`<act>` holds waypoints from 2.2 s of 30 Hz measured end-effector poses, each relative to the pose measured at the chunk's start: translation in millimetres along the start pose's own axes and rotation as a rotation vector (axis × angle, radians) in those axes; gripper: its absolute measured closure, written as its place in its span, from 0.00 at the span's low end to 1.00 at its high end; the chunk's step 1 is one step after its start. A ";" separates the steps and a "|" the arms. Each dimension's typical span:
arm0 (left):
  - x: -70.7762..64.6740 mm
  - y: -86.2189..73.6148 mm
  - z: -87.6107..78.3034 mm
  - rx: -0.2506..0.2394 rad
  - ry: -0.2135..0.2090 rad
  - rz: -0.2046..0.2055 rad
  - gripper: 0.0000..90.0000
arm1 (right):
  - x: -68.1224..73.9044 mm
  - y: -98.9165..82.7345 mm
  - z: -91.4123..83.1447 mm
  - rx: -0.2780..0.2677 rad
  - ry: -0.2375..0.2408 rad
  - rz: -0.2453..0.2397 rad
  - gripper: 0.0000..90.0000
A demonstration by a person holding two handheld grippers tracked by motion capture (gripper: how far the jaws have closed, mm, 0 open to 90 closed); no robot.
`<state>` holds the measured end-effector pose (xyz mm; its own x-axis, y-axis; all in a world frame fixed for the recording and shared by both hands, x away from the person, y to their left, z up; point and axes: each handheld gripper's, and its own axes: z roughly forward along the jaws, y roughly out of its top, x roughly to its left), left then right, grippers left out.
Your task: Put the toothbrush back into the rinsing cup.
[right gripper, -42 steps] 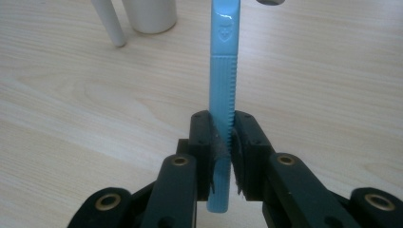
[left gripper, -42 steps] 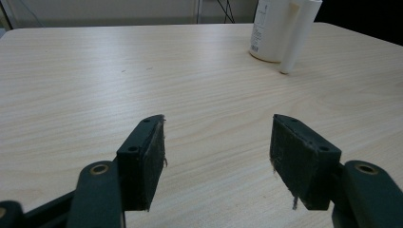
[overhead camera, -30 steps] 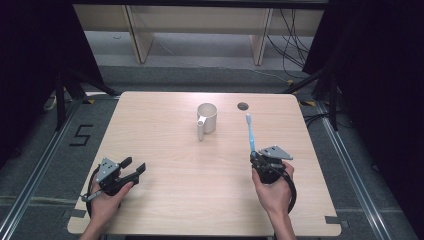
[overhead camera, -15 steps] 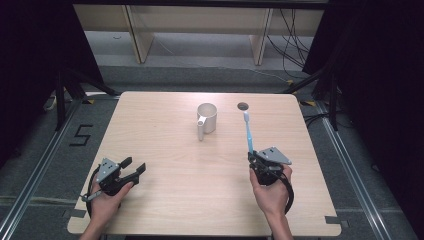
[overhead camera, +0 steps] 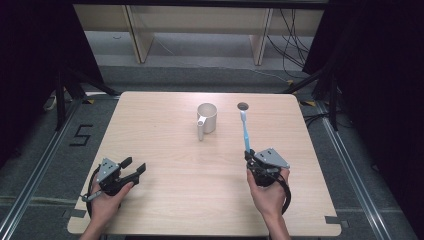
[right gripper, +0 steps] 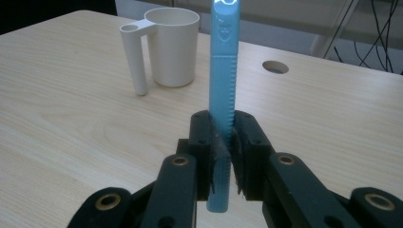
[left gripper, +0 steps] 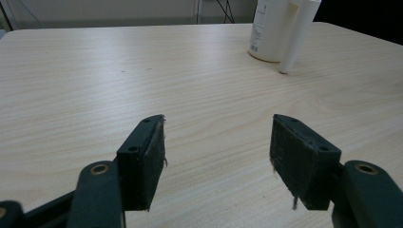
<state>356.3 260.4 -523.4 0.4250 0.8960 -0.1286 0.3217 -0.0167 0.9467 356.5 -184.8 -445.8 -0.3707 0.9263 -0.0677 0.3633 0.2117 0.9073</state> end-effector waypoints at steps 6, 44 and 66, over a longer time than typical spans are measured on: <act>-0.1 -0.1 0.0 -0.002 0.000 0.000 0.41 | 2.7 -0.6 0.6 -0.028 0.029 0.035 0.88; -0.3 0.4 -0.1 -0.010 -0.021 -0.017 0.43 | 15.7 10.4 4.7 -0.147 0.109 -0.015 0.88; -32.8 29.9 4.0 -0.079 -0.134 -0.023 0.43 | 30.3 15.4 10.7 -0.176 0.141 -0.024 0.88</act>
<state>355.4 228.8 -492.0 0.5290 0.8285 -0.1834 0.2671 0.0426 0.9627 360.0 -150.2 -438.2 -0.4976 0.8664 -0.0423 0.2025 0.1635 0.9655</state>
